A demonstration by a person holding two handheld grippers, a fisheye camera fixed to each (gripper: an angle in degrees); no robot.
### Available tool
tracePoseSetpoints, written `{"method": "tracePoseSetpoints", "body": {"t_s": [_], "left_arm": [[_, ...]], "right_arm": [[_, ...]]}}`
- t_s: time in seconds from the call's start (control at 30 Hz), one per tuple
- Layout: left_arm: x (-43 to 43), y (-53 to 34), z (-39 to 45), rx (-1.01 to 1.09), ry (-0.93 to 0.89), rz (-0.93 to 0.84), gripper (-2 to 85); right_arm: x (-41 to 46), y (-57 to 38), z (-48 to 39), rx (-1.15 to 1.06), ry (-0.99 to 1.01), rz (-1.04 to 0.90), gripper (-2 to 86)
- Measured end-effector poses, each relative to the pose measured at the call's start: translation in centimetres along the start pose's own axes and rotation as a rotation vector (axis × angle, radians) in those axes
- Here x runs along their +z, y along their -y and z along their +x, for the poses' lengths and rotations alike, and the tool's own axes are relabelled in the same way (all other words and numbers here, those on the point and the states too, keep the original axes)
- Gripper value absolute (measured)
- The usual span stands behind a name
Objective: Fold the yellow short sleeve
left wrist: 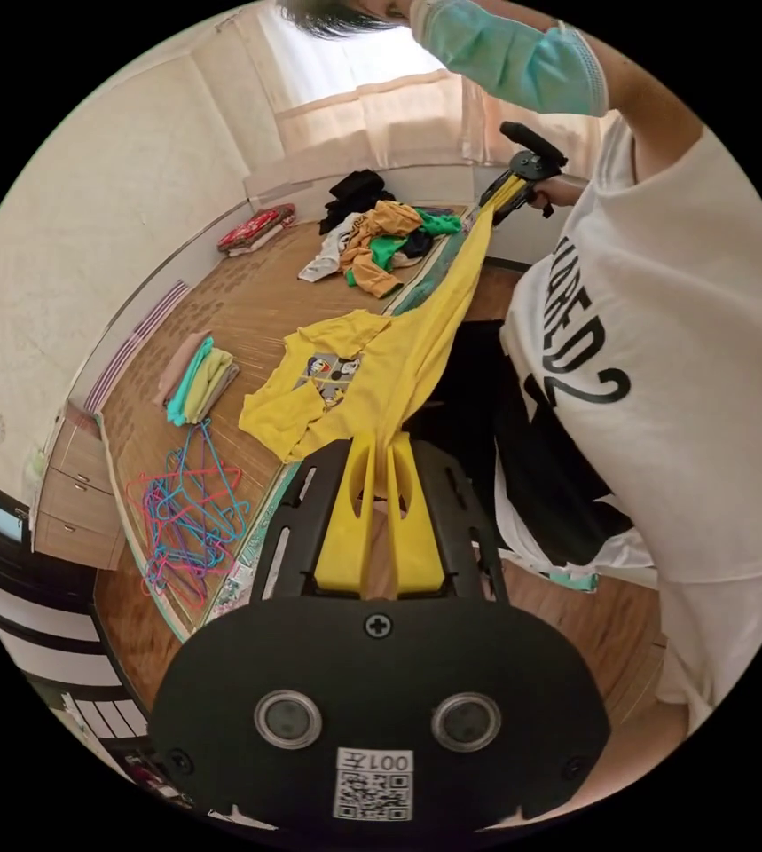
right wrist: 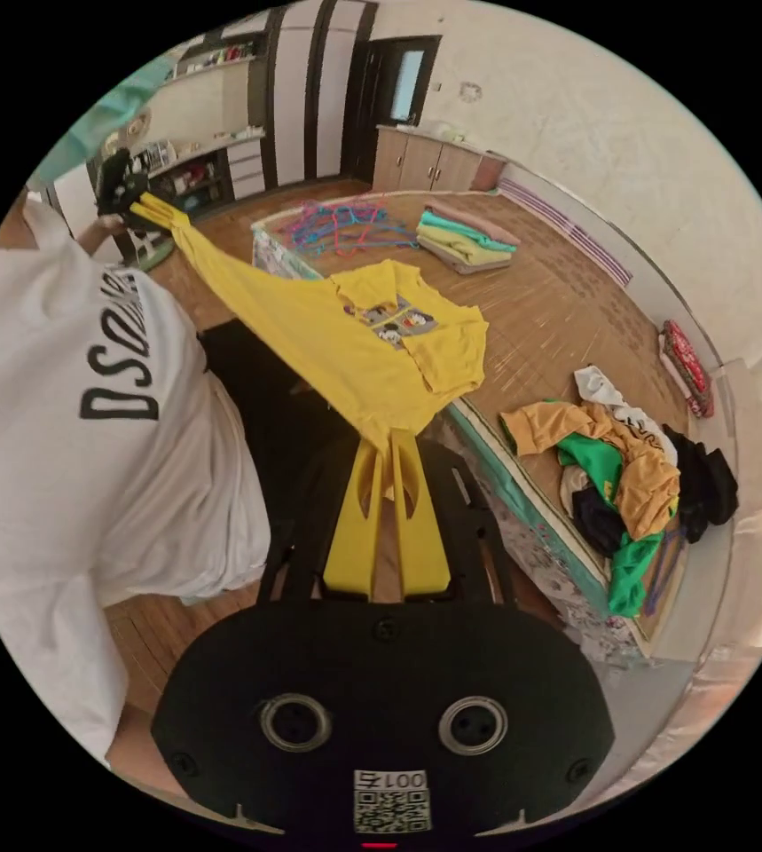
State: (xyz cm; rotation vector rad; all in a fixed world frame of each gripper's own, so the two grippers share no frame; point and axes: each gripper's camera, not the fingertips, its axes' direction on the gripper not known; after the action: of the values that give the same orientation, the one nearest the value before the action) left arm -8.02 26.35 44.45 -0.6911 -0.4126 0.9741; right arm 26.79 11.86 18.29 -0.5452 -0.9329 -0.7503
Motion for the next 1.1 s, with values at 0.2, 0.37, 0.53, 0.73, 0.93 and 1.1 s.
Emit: {"method": "tracePoseSetpoints", "body": {"t_s": [0.2,0.37,0.53,0.73,0.93,1.1], "left_arm": [[5.1,2.1,-10.0,-0.064,0.013,0.022,-0.9],[13.8,6.1,-24.7,-0.156,-0.006,-0.065,-0.9],[24.9,6.9,-36.8,-0.371,-0.114,-0.212,-0.6],[35.6,3.5,-44.0,-0.611,-0.168,-0.351,3.5],[33.0,1.2,-45.8,-0.626,0.019,-0.261,1.3],[29.7,-0.5,-41.6,-0.428,-0.005,-0.314,1.0]], "right_arm": [[1.0,4.6,9.6,0.086,0.007,0.169,1.8],[8.3,14.5,23.0,0.208,0.089,0.112,2.4],[19.3,21.6,34.0,0.410,0.226,-0.013,3.6],[28.5,24.8,39.2,0.476,0.064,-0.220,6.5],[22.8,23.5,40.1,0.398,-0.121,-0.139,4.7],[16.0,19.0,37.4,0.302,0.238,-0.037,8.1]]}}
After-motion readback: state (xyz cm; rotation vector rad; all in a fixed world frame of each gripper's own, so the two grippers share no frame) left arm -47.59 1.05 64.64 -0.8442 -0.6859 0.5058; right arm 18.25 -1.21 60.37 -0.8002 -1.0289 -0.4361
